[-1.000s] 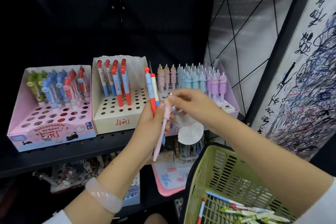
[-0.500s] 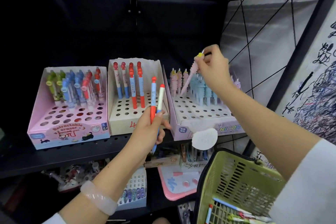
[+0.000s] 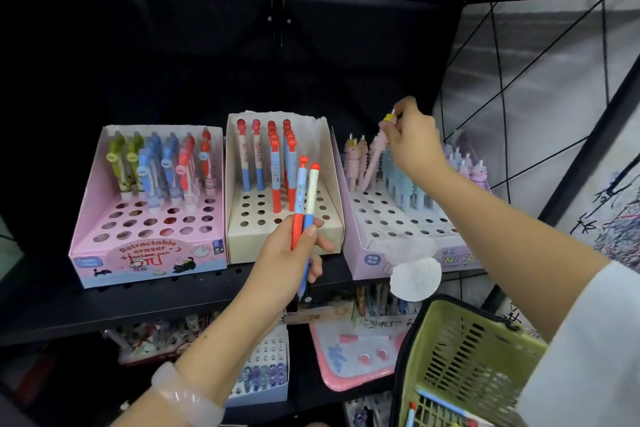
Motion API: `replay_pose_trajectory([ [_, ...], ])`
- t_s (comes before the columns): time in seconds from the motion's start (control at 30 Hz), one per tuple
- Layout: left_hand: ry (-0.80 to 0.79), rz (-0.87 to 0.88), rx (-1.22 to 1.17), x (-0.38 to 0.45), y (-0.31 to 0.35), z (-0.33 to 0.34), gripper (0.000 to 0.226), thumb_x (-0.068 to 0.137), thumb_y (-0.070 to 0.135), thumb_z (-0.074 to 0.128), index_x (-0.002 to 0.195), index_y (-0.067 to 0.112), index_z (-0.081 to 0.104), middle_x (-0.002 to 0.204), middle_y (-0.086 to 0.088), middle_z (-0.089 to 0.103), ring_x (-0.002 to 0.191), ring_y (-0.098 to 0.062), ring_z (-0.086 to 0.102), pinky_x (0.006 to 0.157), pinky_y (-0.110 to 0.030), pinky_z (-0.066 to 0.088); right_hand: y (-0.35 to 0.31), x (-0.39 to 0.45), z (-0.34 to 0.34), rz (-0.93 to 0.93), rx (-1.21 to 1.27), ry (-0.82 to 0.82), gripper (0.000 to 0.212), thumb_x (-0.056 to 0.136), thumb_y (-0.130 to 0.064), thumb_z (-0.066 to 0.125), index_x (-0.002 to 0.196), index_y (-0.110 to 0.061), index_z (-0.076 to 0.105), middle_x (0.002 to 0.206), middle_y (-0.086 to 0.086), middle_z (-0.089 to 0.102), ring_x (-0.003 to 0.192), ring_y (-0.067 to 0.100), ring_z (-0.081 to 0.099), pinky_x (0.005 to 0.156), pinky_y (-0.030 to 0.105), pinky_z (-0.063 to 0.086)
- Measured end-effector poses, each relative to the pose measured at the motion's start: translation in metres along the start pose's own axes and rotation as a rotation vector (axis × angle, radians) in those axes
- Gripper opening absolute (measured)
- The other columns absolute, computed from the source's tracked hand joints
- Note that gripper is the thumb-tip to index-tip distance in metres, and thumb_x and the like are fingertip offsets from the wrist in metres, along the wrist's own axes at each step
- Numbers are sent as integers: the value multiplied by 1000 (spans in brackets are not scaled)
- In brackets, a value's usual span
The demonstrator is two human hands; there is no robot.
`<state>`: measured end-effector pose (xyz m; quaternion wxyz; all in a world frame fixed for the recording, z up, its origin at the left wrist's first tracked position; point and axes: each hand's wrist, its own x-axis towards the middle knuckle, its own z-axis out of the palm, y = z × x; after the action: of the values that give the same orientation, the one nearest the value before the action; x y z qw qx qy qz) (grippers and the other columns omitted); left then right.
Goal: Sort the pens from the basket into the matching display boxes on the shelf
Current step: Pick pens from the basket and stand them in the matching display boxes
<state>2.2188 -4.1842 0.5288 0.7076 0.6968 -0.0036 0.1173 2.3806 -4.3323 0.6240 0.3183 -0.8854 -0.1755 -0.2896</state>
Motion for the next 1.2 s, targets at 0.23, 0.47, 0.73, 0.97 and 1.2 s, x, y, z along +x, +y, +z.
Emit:
replay_pose_trajectory([
  [0.23,-17,5,-9,0,2,-4,17,99,25,37,103,29,53,63,9,63,39,-7,40,37,-16,34,0,-3,7,36,-79,-113,29,95,-19,50,118,-3,44,80,8,55,81,33,56,71,38,47],
  [0.47,14,-22,-67,-3,6,-2,14,99,23,37,103,25,51,61,10,61,40,-3,41,36,-14,32,-3,-3,24,110,-211,-189,34,97,-12,42,129,-2,37,101,24,59,78,32,54,63,33,37],
  [0.73,-8,-18,-56,-6,5,-7,16,99,21,37,103,24,52,62,11,63,43,-4,41,41,-17,38,-2,-24,41,128,-339,-325,45,93,2,38,136,-3,29,110,24,57,95,36,58,66,32,39],
  [0.97,26,-5,-98,-5,5,-11,18,98,24,37,103,20,55,62,10,63,44,-6,43,42,-18,40,-51,-57,15,22,266,-169,19,95,-20,46,96,-10,62,90,8,64,81,17,59,76,33,46],
  [1.2,79,24,-101,-9,4,-16,18,99,23,37,105,22,54,63,8,64,45,-8,50,42,-19,42,-88,-96,18,96,618,-663,13,92,-22,56,81,-18,63,75,-3,64,61,-1,58,62,13,49],
])
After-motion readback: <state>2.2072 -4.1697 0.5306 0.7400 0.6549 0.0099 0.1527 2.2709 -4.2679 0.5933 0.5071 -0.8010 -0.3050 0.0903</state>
